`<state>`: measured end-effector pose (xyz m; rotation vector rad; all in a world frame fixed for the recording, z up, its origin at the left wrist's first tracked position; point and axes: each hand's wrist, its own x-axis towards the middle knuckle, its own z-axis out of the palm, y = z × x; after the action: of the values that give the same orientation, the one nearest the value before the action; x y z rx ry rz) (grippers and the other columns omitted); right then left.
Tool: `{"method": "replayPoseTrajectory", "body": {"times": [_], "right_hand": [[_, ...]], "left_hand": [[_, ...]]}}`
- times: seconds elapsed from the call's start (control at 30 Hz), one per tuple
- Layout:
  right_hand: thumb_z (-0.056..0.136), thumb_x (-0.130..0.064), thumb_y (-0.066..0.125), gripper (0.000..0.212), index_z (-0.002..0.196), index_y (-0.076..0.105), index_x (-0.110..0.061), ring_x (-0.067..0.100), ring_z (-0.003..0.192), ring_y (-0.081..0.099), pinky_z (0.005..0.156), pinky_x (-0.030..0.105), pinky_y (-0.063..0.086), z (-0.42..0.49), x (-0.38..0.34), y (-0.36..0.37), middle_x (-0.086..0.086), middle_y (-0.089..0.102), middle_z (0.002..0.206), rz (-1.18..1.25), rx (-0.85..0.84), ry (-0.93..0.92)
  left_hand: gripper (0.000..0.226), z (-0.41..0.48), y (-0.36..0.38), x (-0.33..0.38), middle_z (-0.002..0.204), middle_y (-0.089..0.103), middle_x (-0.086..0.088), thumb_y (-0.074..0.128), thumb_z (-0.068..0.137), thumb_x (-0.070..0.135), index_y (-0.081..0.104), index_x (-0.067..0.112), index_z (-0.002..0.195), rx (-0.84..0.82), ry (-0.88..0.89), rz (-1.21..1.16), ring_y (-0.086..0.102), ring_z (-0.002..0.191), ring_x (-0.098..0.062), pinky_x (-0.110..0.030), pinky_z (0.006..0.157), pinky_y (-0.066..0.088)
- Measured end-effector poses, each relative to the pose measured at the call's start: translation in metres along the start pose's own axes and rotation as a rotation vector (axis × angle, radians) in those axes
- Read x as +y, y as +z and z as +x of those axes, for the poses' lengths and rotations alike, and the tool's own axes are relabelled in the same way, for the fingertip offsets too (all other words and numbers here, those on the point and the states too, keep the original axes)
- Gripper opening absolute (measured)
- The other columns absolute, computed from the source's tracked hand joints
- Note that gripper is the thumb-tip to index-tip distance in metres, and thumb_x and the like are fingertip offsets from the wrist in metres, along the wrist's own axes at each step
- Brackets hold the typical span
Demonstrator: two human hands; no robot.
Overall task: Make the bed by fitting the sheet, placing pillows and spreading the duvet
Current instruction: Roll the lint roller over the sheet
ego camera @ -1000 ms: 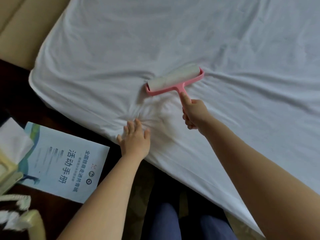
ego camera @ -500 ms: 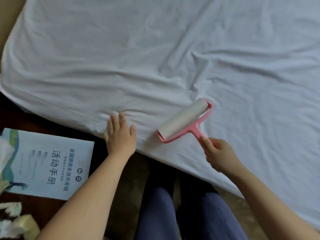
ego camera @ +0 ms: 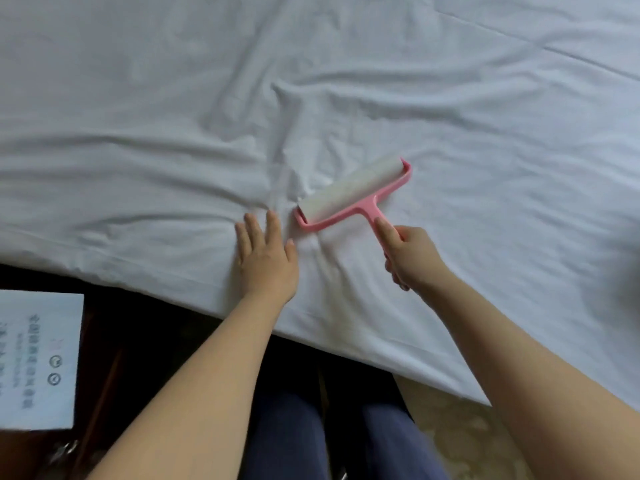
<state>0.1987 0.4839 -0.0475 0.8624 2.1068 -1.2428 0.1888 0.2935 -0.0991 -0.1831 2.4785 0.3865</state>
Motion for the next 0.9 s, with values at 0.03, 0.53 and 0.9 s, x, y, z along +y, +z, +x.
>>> {"method": "replayPoseTrajectory", "body": {"times": [0.03, 0.53, 0.9], "right_hand": [[0.092, -0.055, 0.041, 0.048, 0.067, 0.036, -0.015, 0.018, 0.038, 0.035, 0.038, 0.020, 0.027, 0.009, -0.007, 0.002, 0.007, 0.042, 0.054, 0.002, -0.011, -0.012], [0.092, -0.058, 0.037, 0.050, 0.073, 0.041, -0.012, 0.021, 0.050, 0.039, 0.052, 0.028, 0.035, 0.021, 0.005, 0.003, 0.009, 0.045, 0.063, -0.031, -0.063, -0.064], [0.091, -0.055, 0.043, 0.047, 0.070, 0.041, -0.012, 0.021, 0.056, 0.032, 0.059, 0.033, 0.028, -0.043, 0.056, 0.011, 0.010, 0.038, 0.062, 0.038, 0.118, 0.021]], "left_hand": [[0.059, 0.002, 0.001, 0.001, 0.158, -0.010, -0.014, 0.025, 0.101, 0.035, -0.002, 0.019, 0.151, 0.000, -0.003, 0.013, -0.012, 0.145, -0.031, -0.039, 0.117, 0.001], [0.059, 0.003, -0.001, 0.000, 0.157, -0.013, -0.013, 0.024, 0.102, 0.032, -0.004, 0.012, 0.151, -0.042, 0.020, -0.001, -0.015, 0.145, -0.028, -0.038, 0.118, -0.001], [0.058, -0.003, -0.015, -0.025, 0.158, -0.014, -0.007, 0.024, 0.102, 0.032, -0.003, 0.017, 0.151, -0.171, 0.194, 0.046, -0.014, 0.145, -0.021, -0.035, 0.117, 0.002]]}}
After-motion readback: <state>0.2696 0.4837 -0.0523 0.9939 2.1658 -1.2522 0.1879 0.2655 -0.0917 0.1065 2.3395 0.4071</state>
